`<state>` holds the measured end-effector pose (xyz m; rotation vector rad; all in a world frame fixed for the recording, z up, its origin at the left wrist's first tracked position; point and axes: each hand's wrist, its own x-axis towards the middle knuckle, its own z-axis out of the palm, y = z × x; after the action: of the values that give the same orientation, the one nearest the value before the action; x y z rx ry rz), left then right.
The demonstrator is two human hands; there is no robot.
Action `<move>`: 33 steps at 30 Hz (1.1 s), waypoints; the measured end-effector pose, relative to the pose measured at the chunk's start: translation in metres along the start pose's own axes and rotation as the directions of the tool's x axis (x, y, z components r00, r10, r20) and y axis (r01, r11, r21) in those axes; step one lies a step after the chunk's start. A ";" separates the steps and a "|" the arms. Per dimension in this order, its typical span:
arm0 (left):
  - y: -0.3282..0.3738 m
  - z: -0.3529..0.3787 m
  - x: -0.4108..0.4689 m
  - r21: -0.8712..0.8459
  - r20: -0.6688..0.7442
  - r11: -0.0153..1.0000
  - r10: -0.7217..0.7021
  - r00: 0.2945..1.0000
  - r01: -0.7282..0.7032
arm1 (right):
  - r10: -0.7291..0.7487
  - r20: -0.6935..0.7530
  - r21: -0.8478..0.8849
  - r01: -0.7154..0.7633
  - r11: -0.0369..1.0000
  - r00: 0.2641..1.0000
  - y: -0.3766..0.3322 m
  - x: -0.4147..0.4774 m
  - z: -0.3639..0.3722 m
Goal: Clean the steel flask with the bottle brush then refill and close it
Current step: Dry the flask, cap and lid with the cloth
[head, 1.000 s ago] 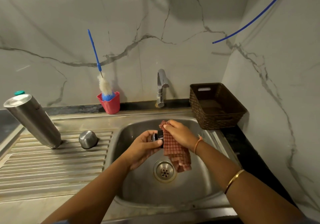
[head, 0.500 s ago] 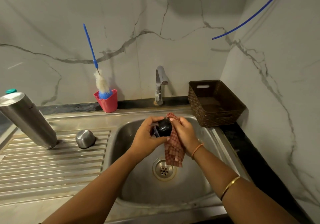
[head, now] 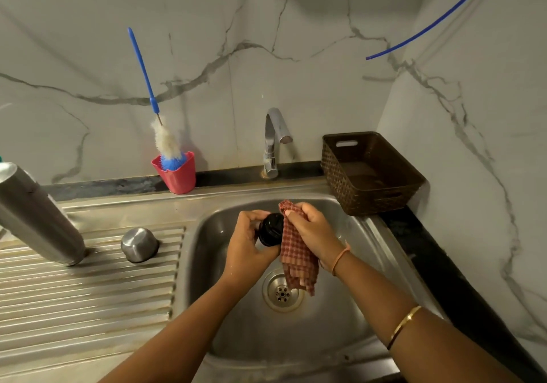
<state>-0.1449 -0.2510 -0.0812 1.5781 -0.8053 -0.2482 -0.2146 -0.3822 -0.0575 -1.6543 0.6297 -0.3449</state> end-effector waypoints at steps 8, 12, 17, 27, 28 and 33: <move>-0.013 -0.009 0.000 -0.015 0.068 0.991 -0.133 0.989 0.135 | -0.295 -0.088 -0.352 0.247 0.903 0.952 0.014 -0.007 0.018; -0.005 -0.006 -0.001 -0.223 0.084 0.959 -0.159 0.984 0.174 | 0.050 -0.128 0.036 -0.046 0.998 0.991 0.008 -0.004 0.007; -0.008 -0.010 0.004 -0.180 0.128 0.972 -0.129 0.983 0.151 | -0.197 -0.082 -0.383 0.152 0.911 0.977 0.014 -0.013 0.006; -0.019 -0.012 0.005 -0.011 -0.025 0.996 -0.090 0.996 0.090 | -0.430 -0.098 -0.627 0.280 0.727 0.897 0.010 -0.026 0.024; -0.019 -0.012 0.006 0.001 -0.026 0.996 -0.088 0.996 0.088 | -0.447 -0.104 -0.639 0.285 0.715 0.889 0.010 -0.026 0.026; -0.014 -0.020 0.006 -0.007 0.083 0.998 -0.067 0.994 0.067 | -0.418 0.079 -0.566 0.386 0.729 0.905 0.003 -0.021 0.018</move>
<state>-0.1234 -0.2395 -0.0890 1.5957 -0.8146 -0.3675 -0.2216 -0.3557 -0.0611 -2.3859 0.4211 -0.5543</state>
